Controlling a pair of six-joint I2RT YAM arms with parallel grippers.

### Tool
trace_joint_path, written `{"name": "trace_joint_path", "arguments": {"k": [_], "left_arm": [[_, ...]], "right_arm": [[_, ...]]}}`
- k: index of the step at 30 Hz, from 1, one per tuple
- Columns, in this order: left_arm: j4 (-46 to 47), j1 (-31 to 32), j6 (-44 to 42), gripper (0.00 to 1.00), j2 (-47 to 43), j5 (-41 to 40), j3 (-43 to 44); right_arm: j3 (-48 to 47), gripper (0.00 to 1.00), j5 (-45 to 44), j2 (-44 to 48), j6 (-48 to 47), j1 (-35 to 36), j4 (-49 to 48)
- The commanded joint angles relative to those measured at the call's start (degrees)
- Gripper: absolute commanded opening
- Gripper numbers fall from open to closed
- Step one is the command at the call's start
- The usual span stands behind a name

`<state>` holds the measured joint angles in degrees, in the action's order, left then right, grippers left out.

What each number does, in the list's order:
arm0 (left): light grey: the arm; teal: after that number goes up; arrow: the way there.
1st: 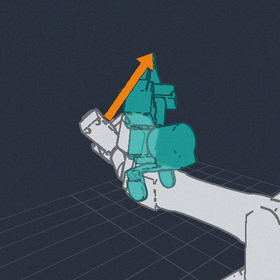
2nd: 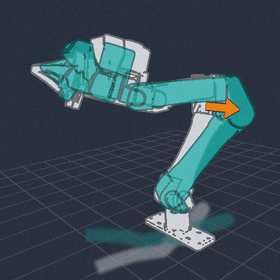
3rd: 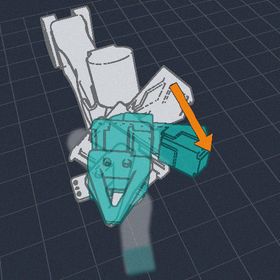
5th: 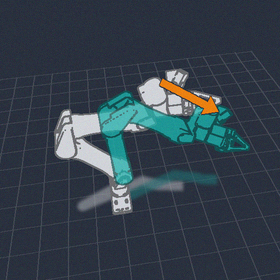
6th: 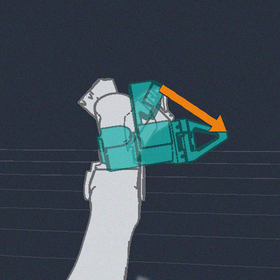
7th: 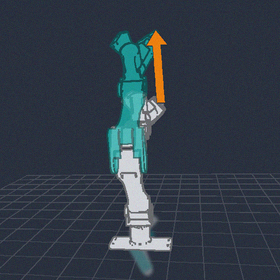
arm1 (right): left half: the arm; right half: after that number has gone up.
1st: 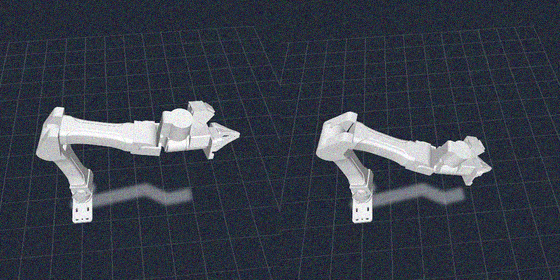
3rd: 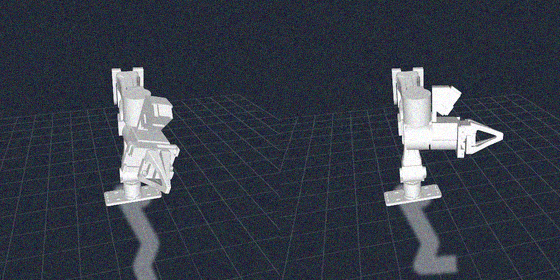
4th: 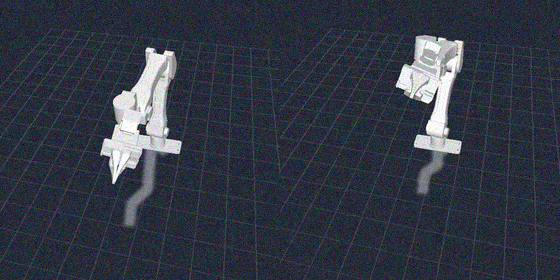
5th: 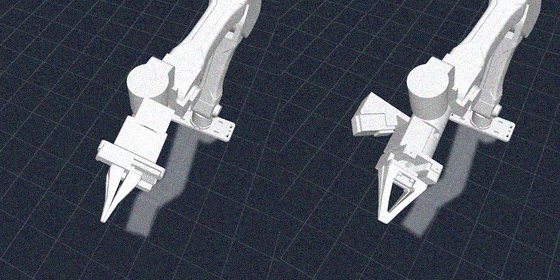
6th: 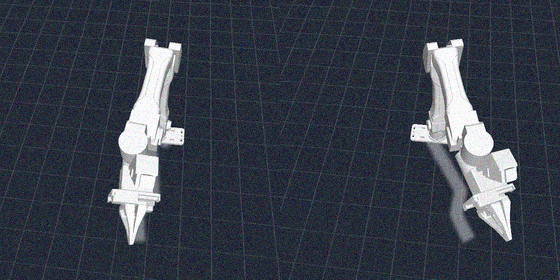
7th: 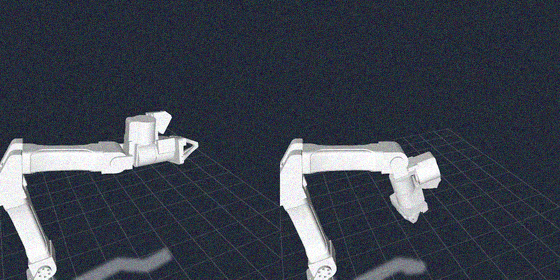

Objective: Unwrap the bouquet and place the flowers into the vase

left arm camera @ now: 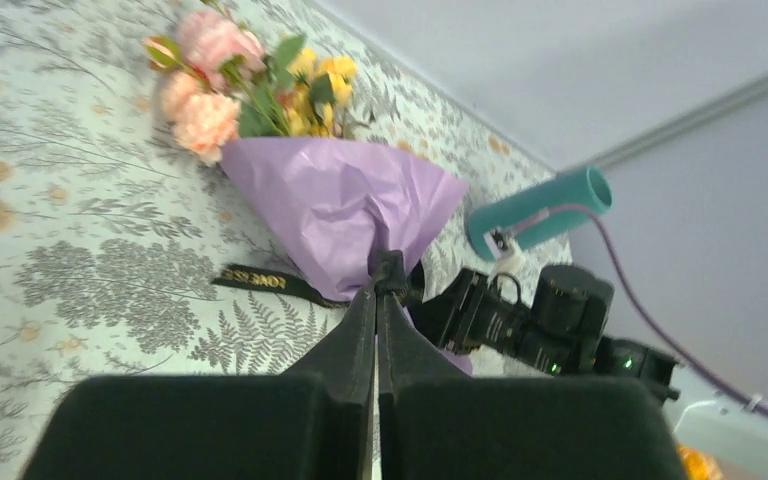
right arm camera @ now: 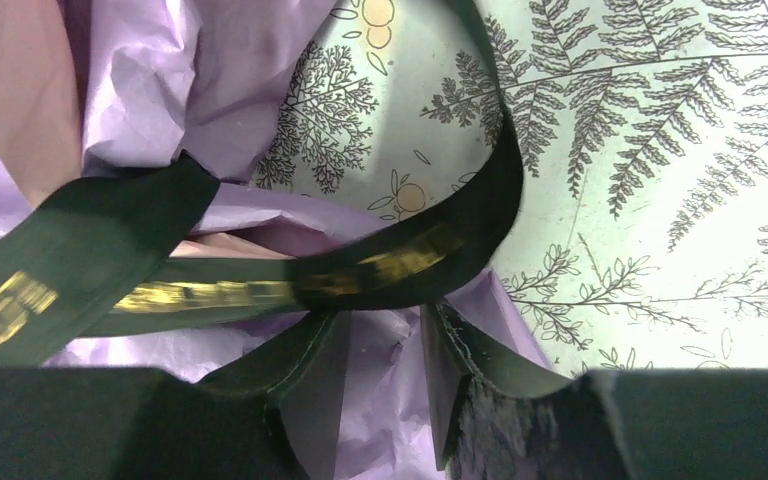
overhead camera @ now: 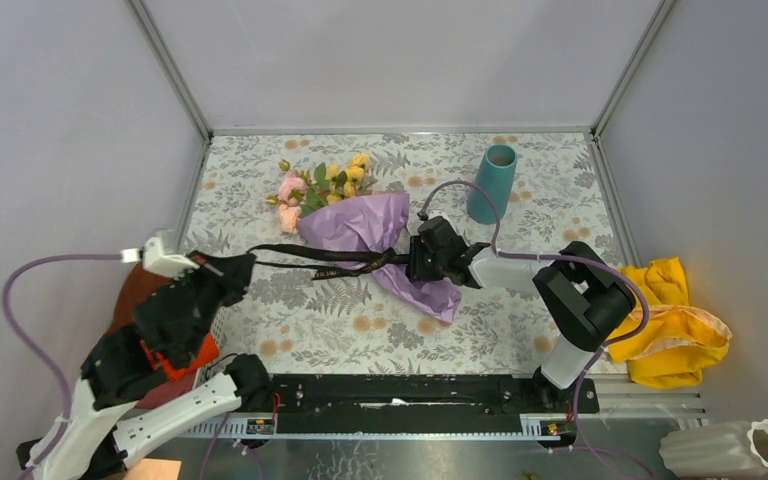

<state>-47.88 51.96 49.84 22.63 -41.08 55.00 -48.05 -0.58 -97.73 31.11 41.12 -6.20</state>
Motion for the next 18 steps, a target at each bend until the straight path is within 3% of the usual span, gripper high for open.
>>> {"name": "trace_joint_path", "arguments": {"k": [1,6,10,13,18], "left_arm": [[-15.7,-0.4,7.5,0.01,-3.3,-11.7,7.7],[-25.1,-1.0,12.9,0.0,-6.1,-17.4,11.6],[-32.7,-5.0,16.3,0.0,-1.8,-20.2,13.3],[-32.0,-5.5,15.9,0.0,0.9,-19.2,12.5],[-24.3,-5.5,11.2,0.06,-1.9,-16.9,7.3]], "right_arm": [[-1.2,0.4,-3.8,-1.0,-1.4,0.4,4.4],[-1.6,0.41,-5.1,-0.6,-1.6,0.4,5.7],[-1.2,0.41,-5.7,5.1,-1.7,1.0,7.4],[-1.1,0.44,-7.2,13.1,-2.3,2.1,9.0],[-3.0,0.49,-4.9,22.2,-2.9,3.4,11.6]]}}
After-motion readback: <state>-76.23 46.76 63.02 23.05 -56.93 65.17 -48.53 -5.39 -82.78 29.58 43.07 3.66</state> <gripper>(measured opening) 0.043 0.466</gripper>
